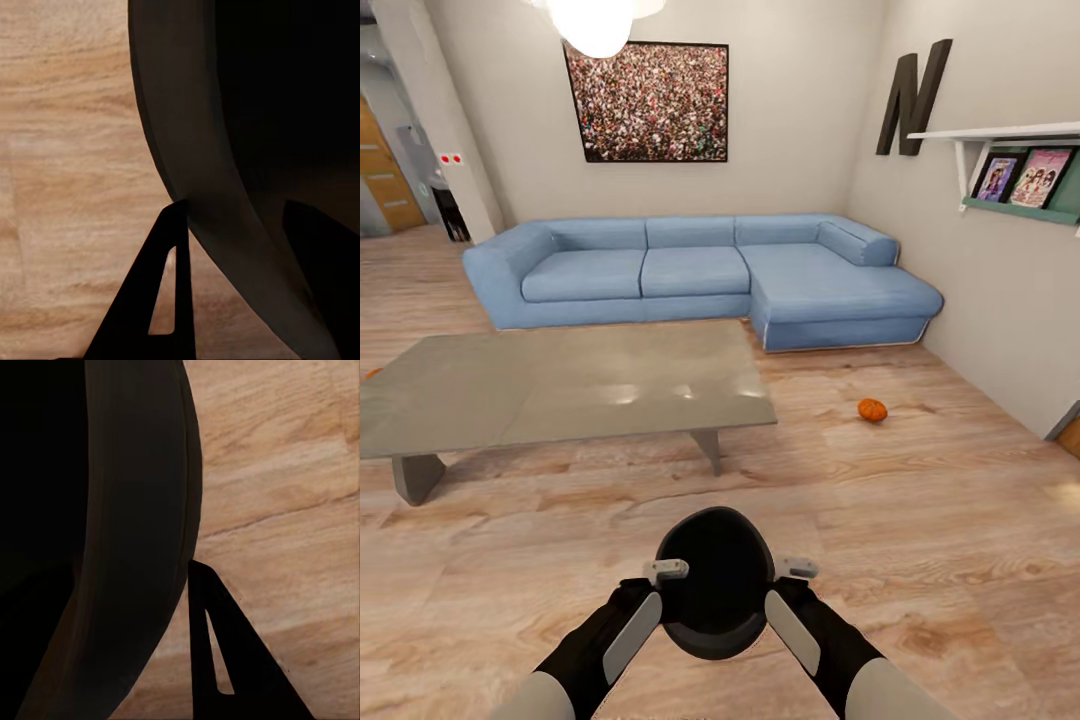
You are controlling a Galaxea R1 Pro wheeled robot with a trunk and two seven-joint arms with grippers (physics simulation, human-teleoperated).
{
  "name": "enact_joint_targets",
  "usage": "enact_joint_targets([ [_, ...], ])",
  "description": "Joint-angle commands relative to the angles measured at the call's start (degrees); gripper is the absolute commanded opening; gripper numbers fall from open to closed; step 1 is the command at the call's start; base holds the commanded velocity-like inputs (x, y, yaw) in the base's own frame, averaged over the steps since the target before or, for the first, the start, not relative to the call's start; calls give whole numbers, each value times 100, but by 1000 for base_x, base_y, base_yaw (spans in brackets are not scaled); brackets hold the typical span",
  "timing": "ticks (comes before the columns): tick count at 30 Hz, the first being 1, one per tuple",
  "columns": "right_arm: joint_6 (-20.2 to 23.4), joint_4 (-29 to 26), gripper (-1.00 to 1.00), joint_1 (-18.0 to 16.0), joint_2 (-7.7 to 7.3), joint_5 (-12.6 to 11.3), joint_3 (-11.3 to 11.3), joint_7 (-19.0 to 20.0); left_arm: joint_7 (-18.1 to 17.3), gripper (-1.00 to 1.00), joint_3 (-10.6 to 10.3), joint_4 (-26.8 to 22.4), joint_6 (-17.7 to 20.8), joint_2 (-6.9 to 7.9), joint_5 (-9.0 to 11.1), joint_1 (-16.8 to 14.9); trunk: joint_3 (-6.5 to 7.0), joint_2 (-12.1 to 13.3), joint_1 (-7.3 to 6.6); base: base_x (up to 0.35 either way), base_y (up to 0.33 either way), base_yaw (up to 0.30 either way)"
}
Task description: Place each of the two pumpkins and all three candles from the living room inside a cabinet in the living room (use any cabinet), then make sure every cabinet is closed, and position the cauldron so it is next to a table in the living room.
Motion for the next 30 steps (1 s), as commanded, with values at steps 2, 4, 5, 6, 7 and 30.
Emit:
enact_joint_targets([
  [2, -39, -23, -100, -9, -6, -44, -31, 254, 45, -100, -8, -17, -58, 10, 188, -7, -5, -3, -1, 7, 320, 174],
  [4, -41, -26, -100, -9, -6, -44, -30, 254, 45, -100, -11, -17, -58, 11, 188, -7, -5, -3, -1, 55, 319, 71],
  [5, -41, -25, -100, -9, -6, -44, -29, 254, 43, -100, -12, -17, -58, 11, 188, -7, -5, -3, -1, 79, 316, 36],
  [6, -41, -28, -100, -9, -6, -44, -29, 254, 41, -100, -13, -20, -58, 11, 188, -7, -5, -3, -1, 97, 309, 23],
  [7, -41, -26, -100, -8, -6, -44, -29, 254, 39, -100, -13, -22, -58, 11, 188, -7, -5, -3, -1, 123, 297, 15],
  [30, -42, -32, -100, -9, -6, -44, -29, 254, 36, -100, -18, -25, -67, 23, 179, -7, 11, -3, -1, 247, 220, -27],
])
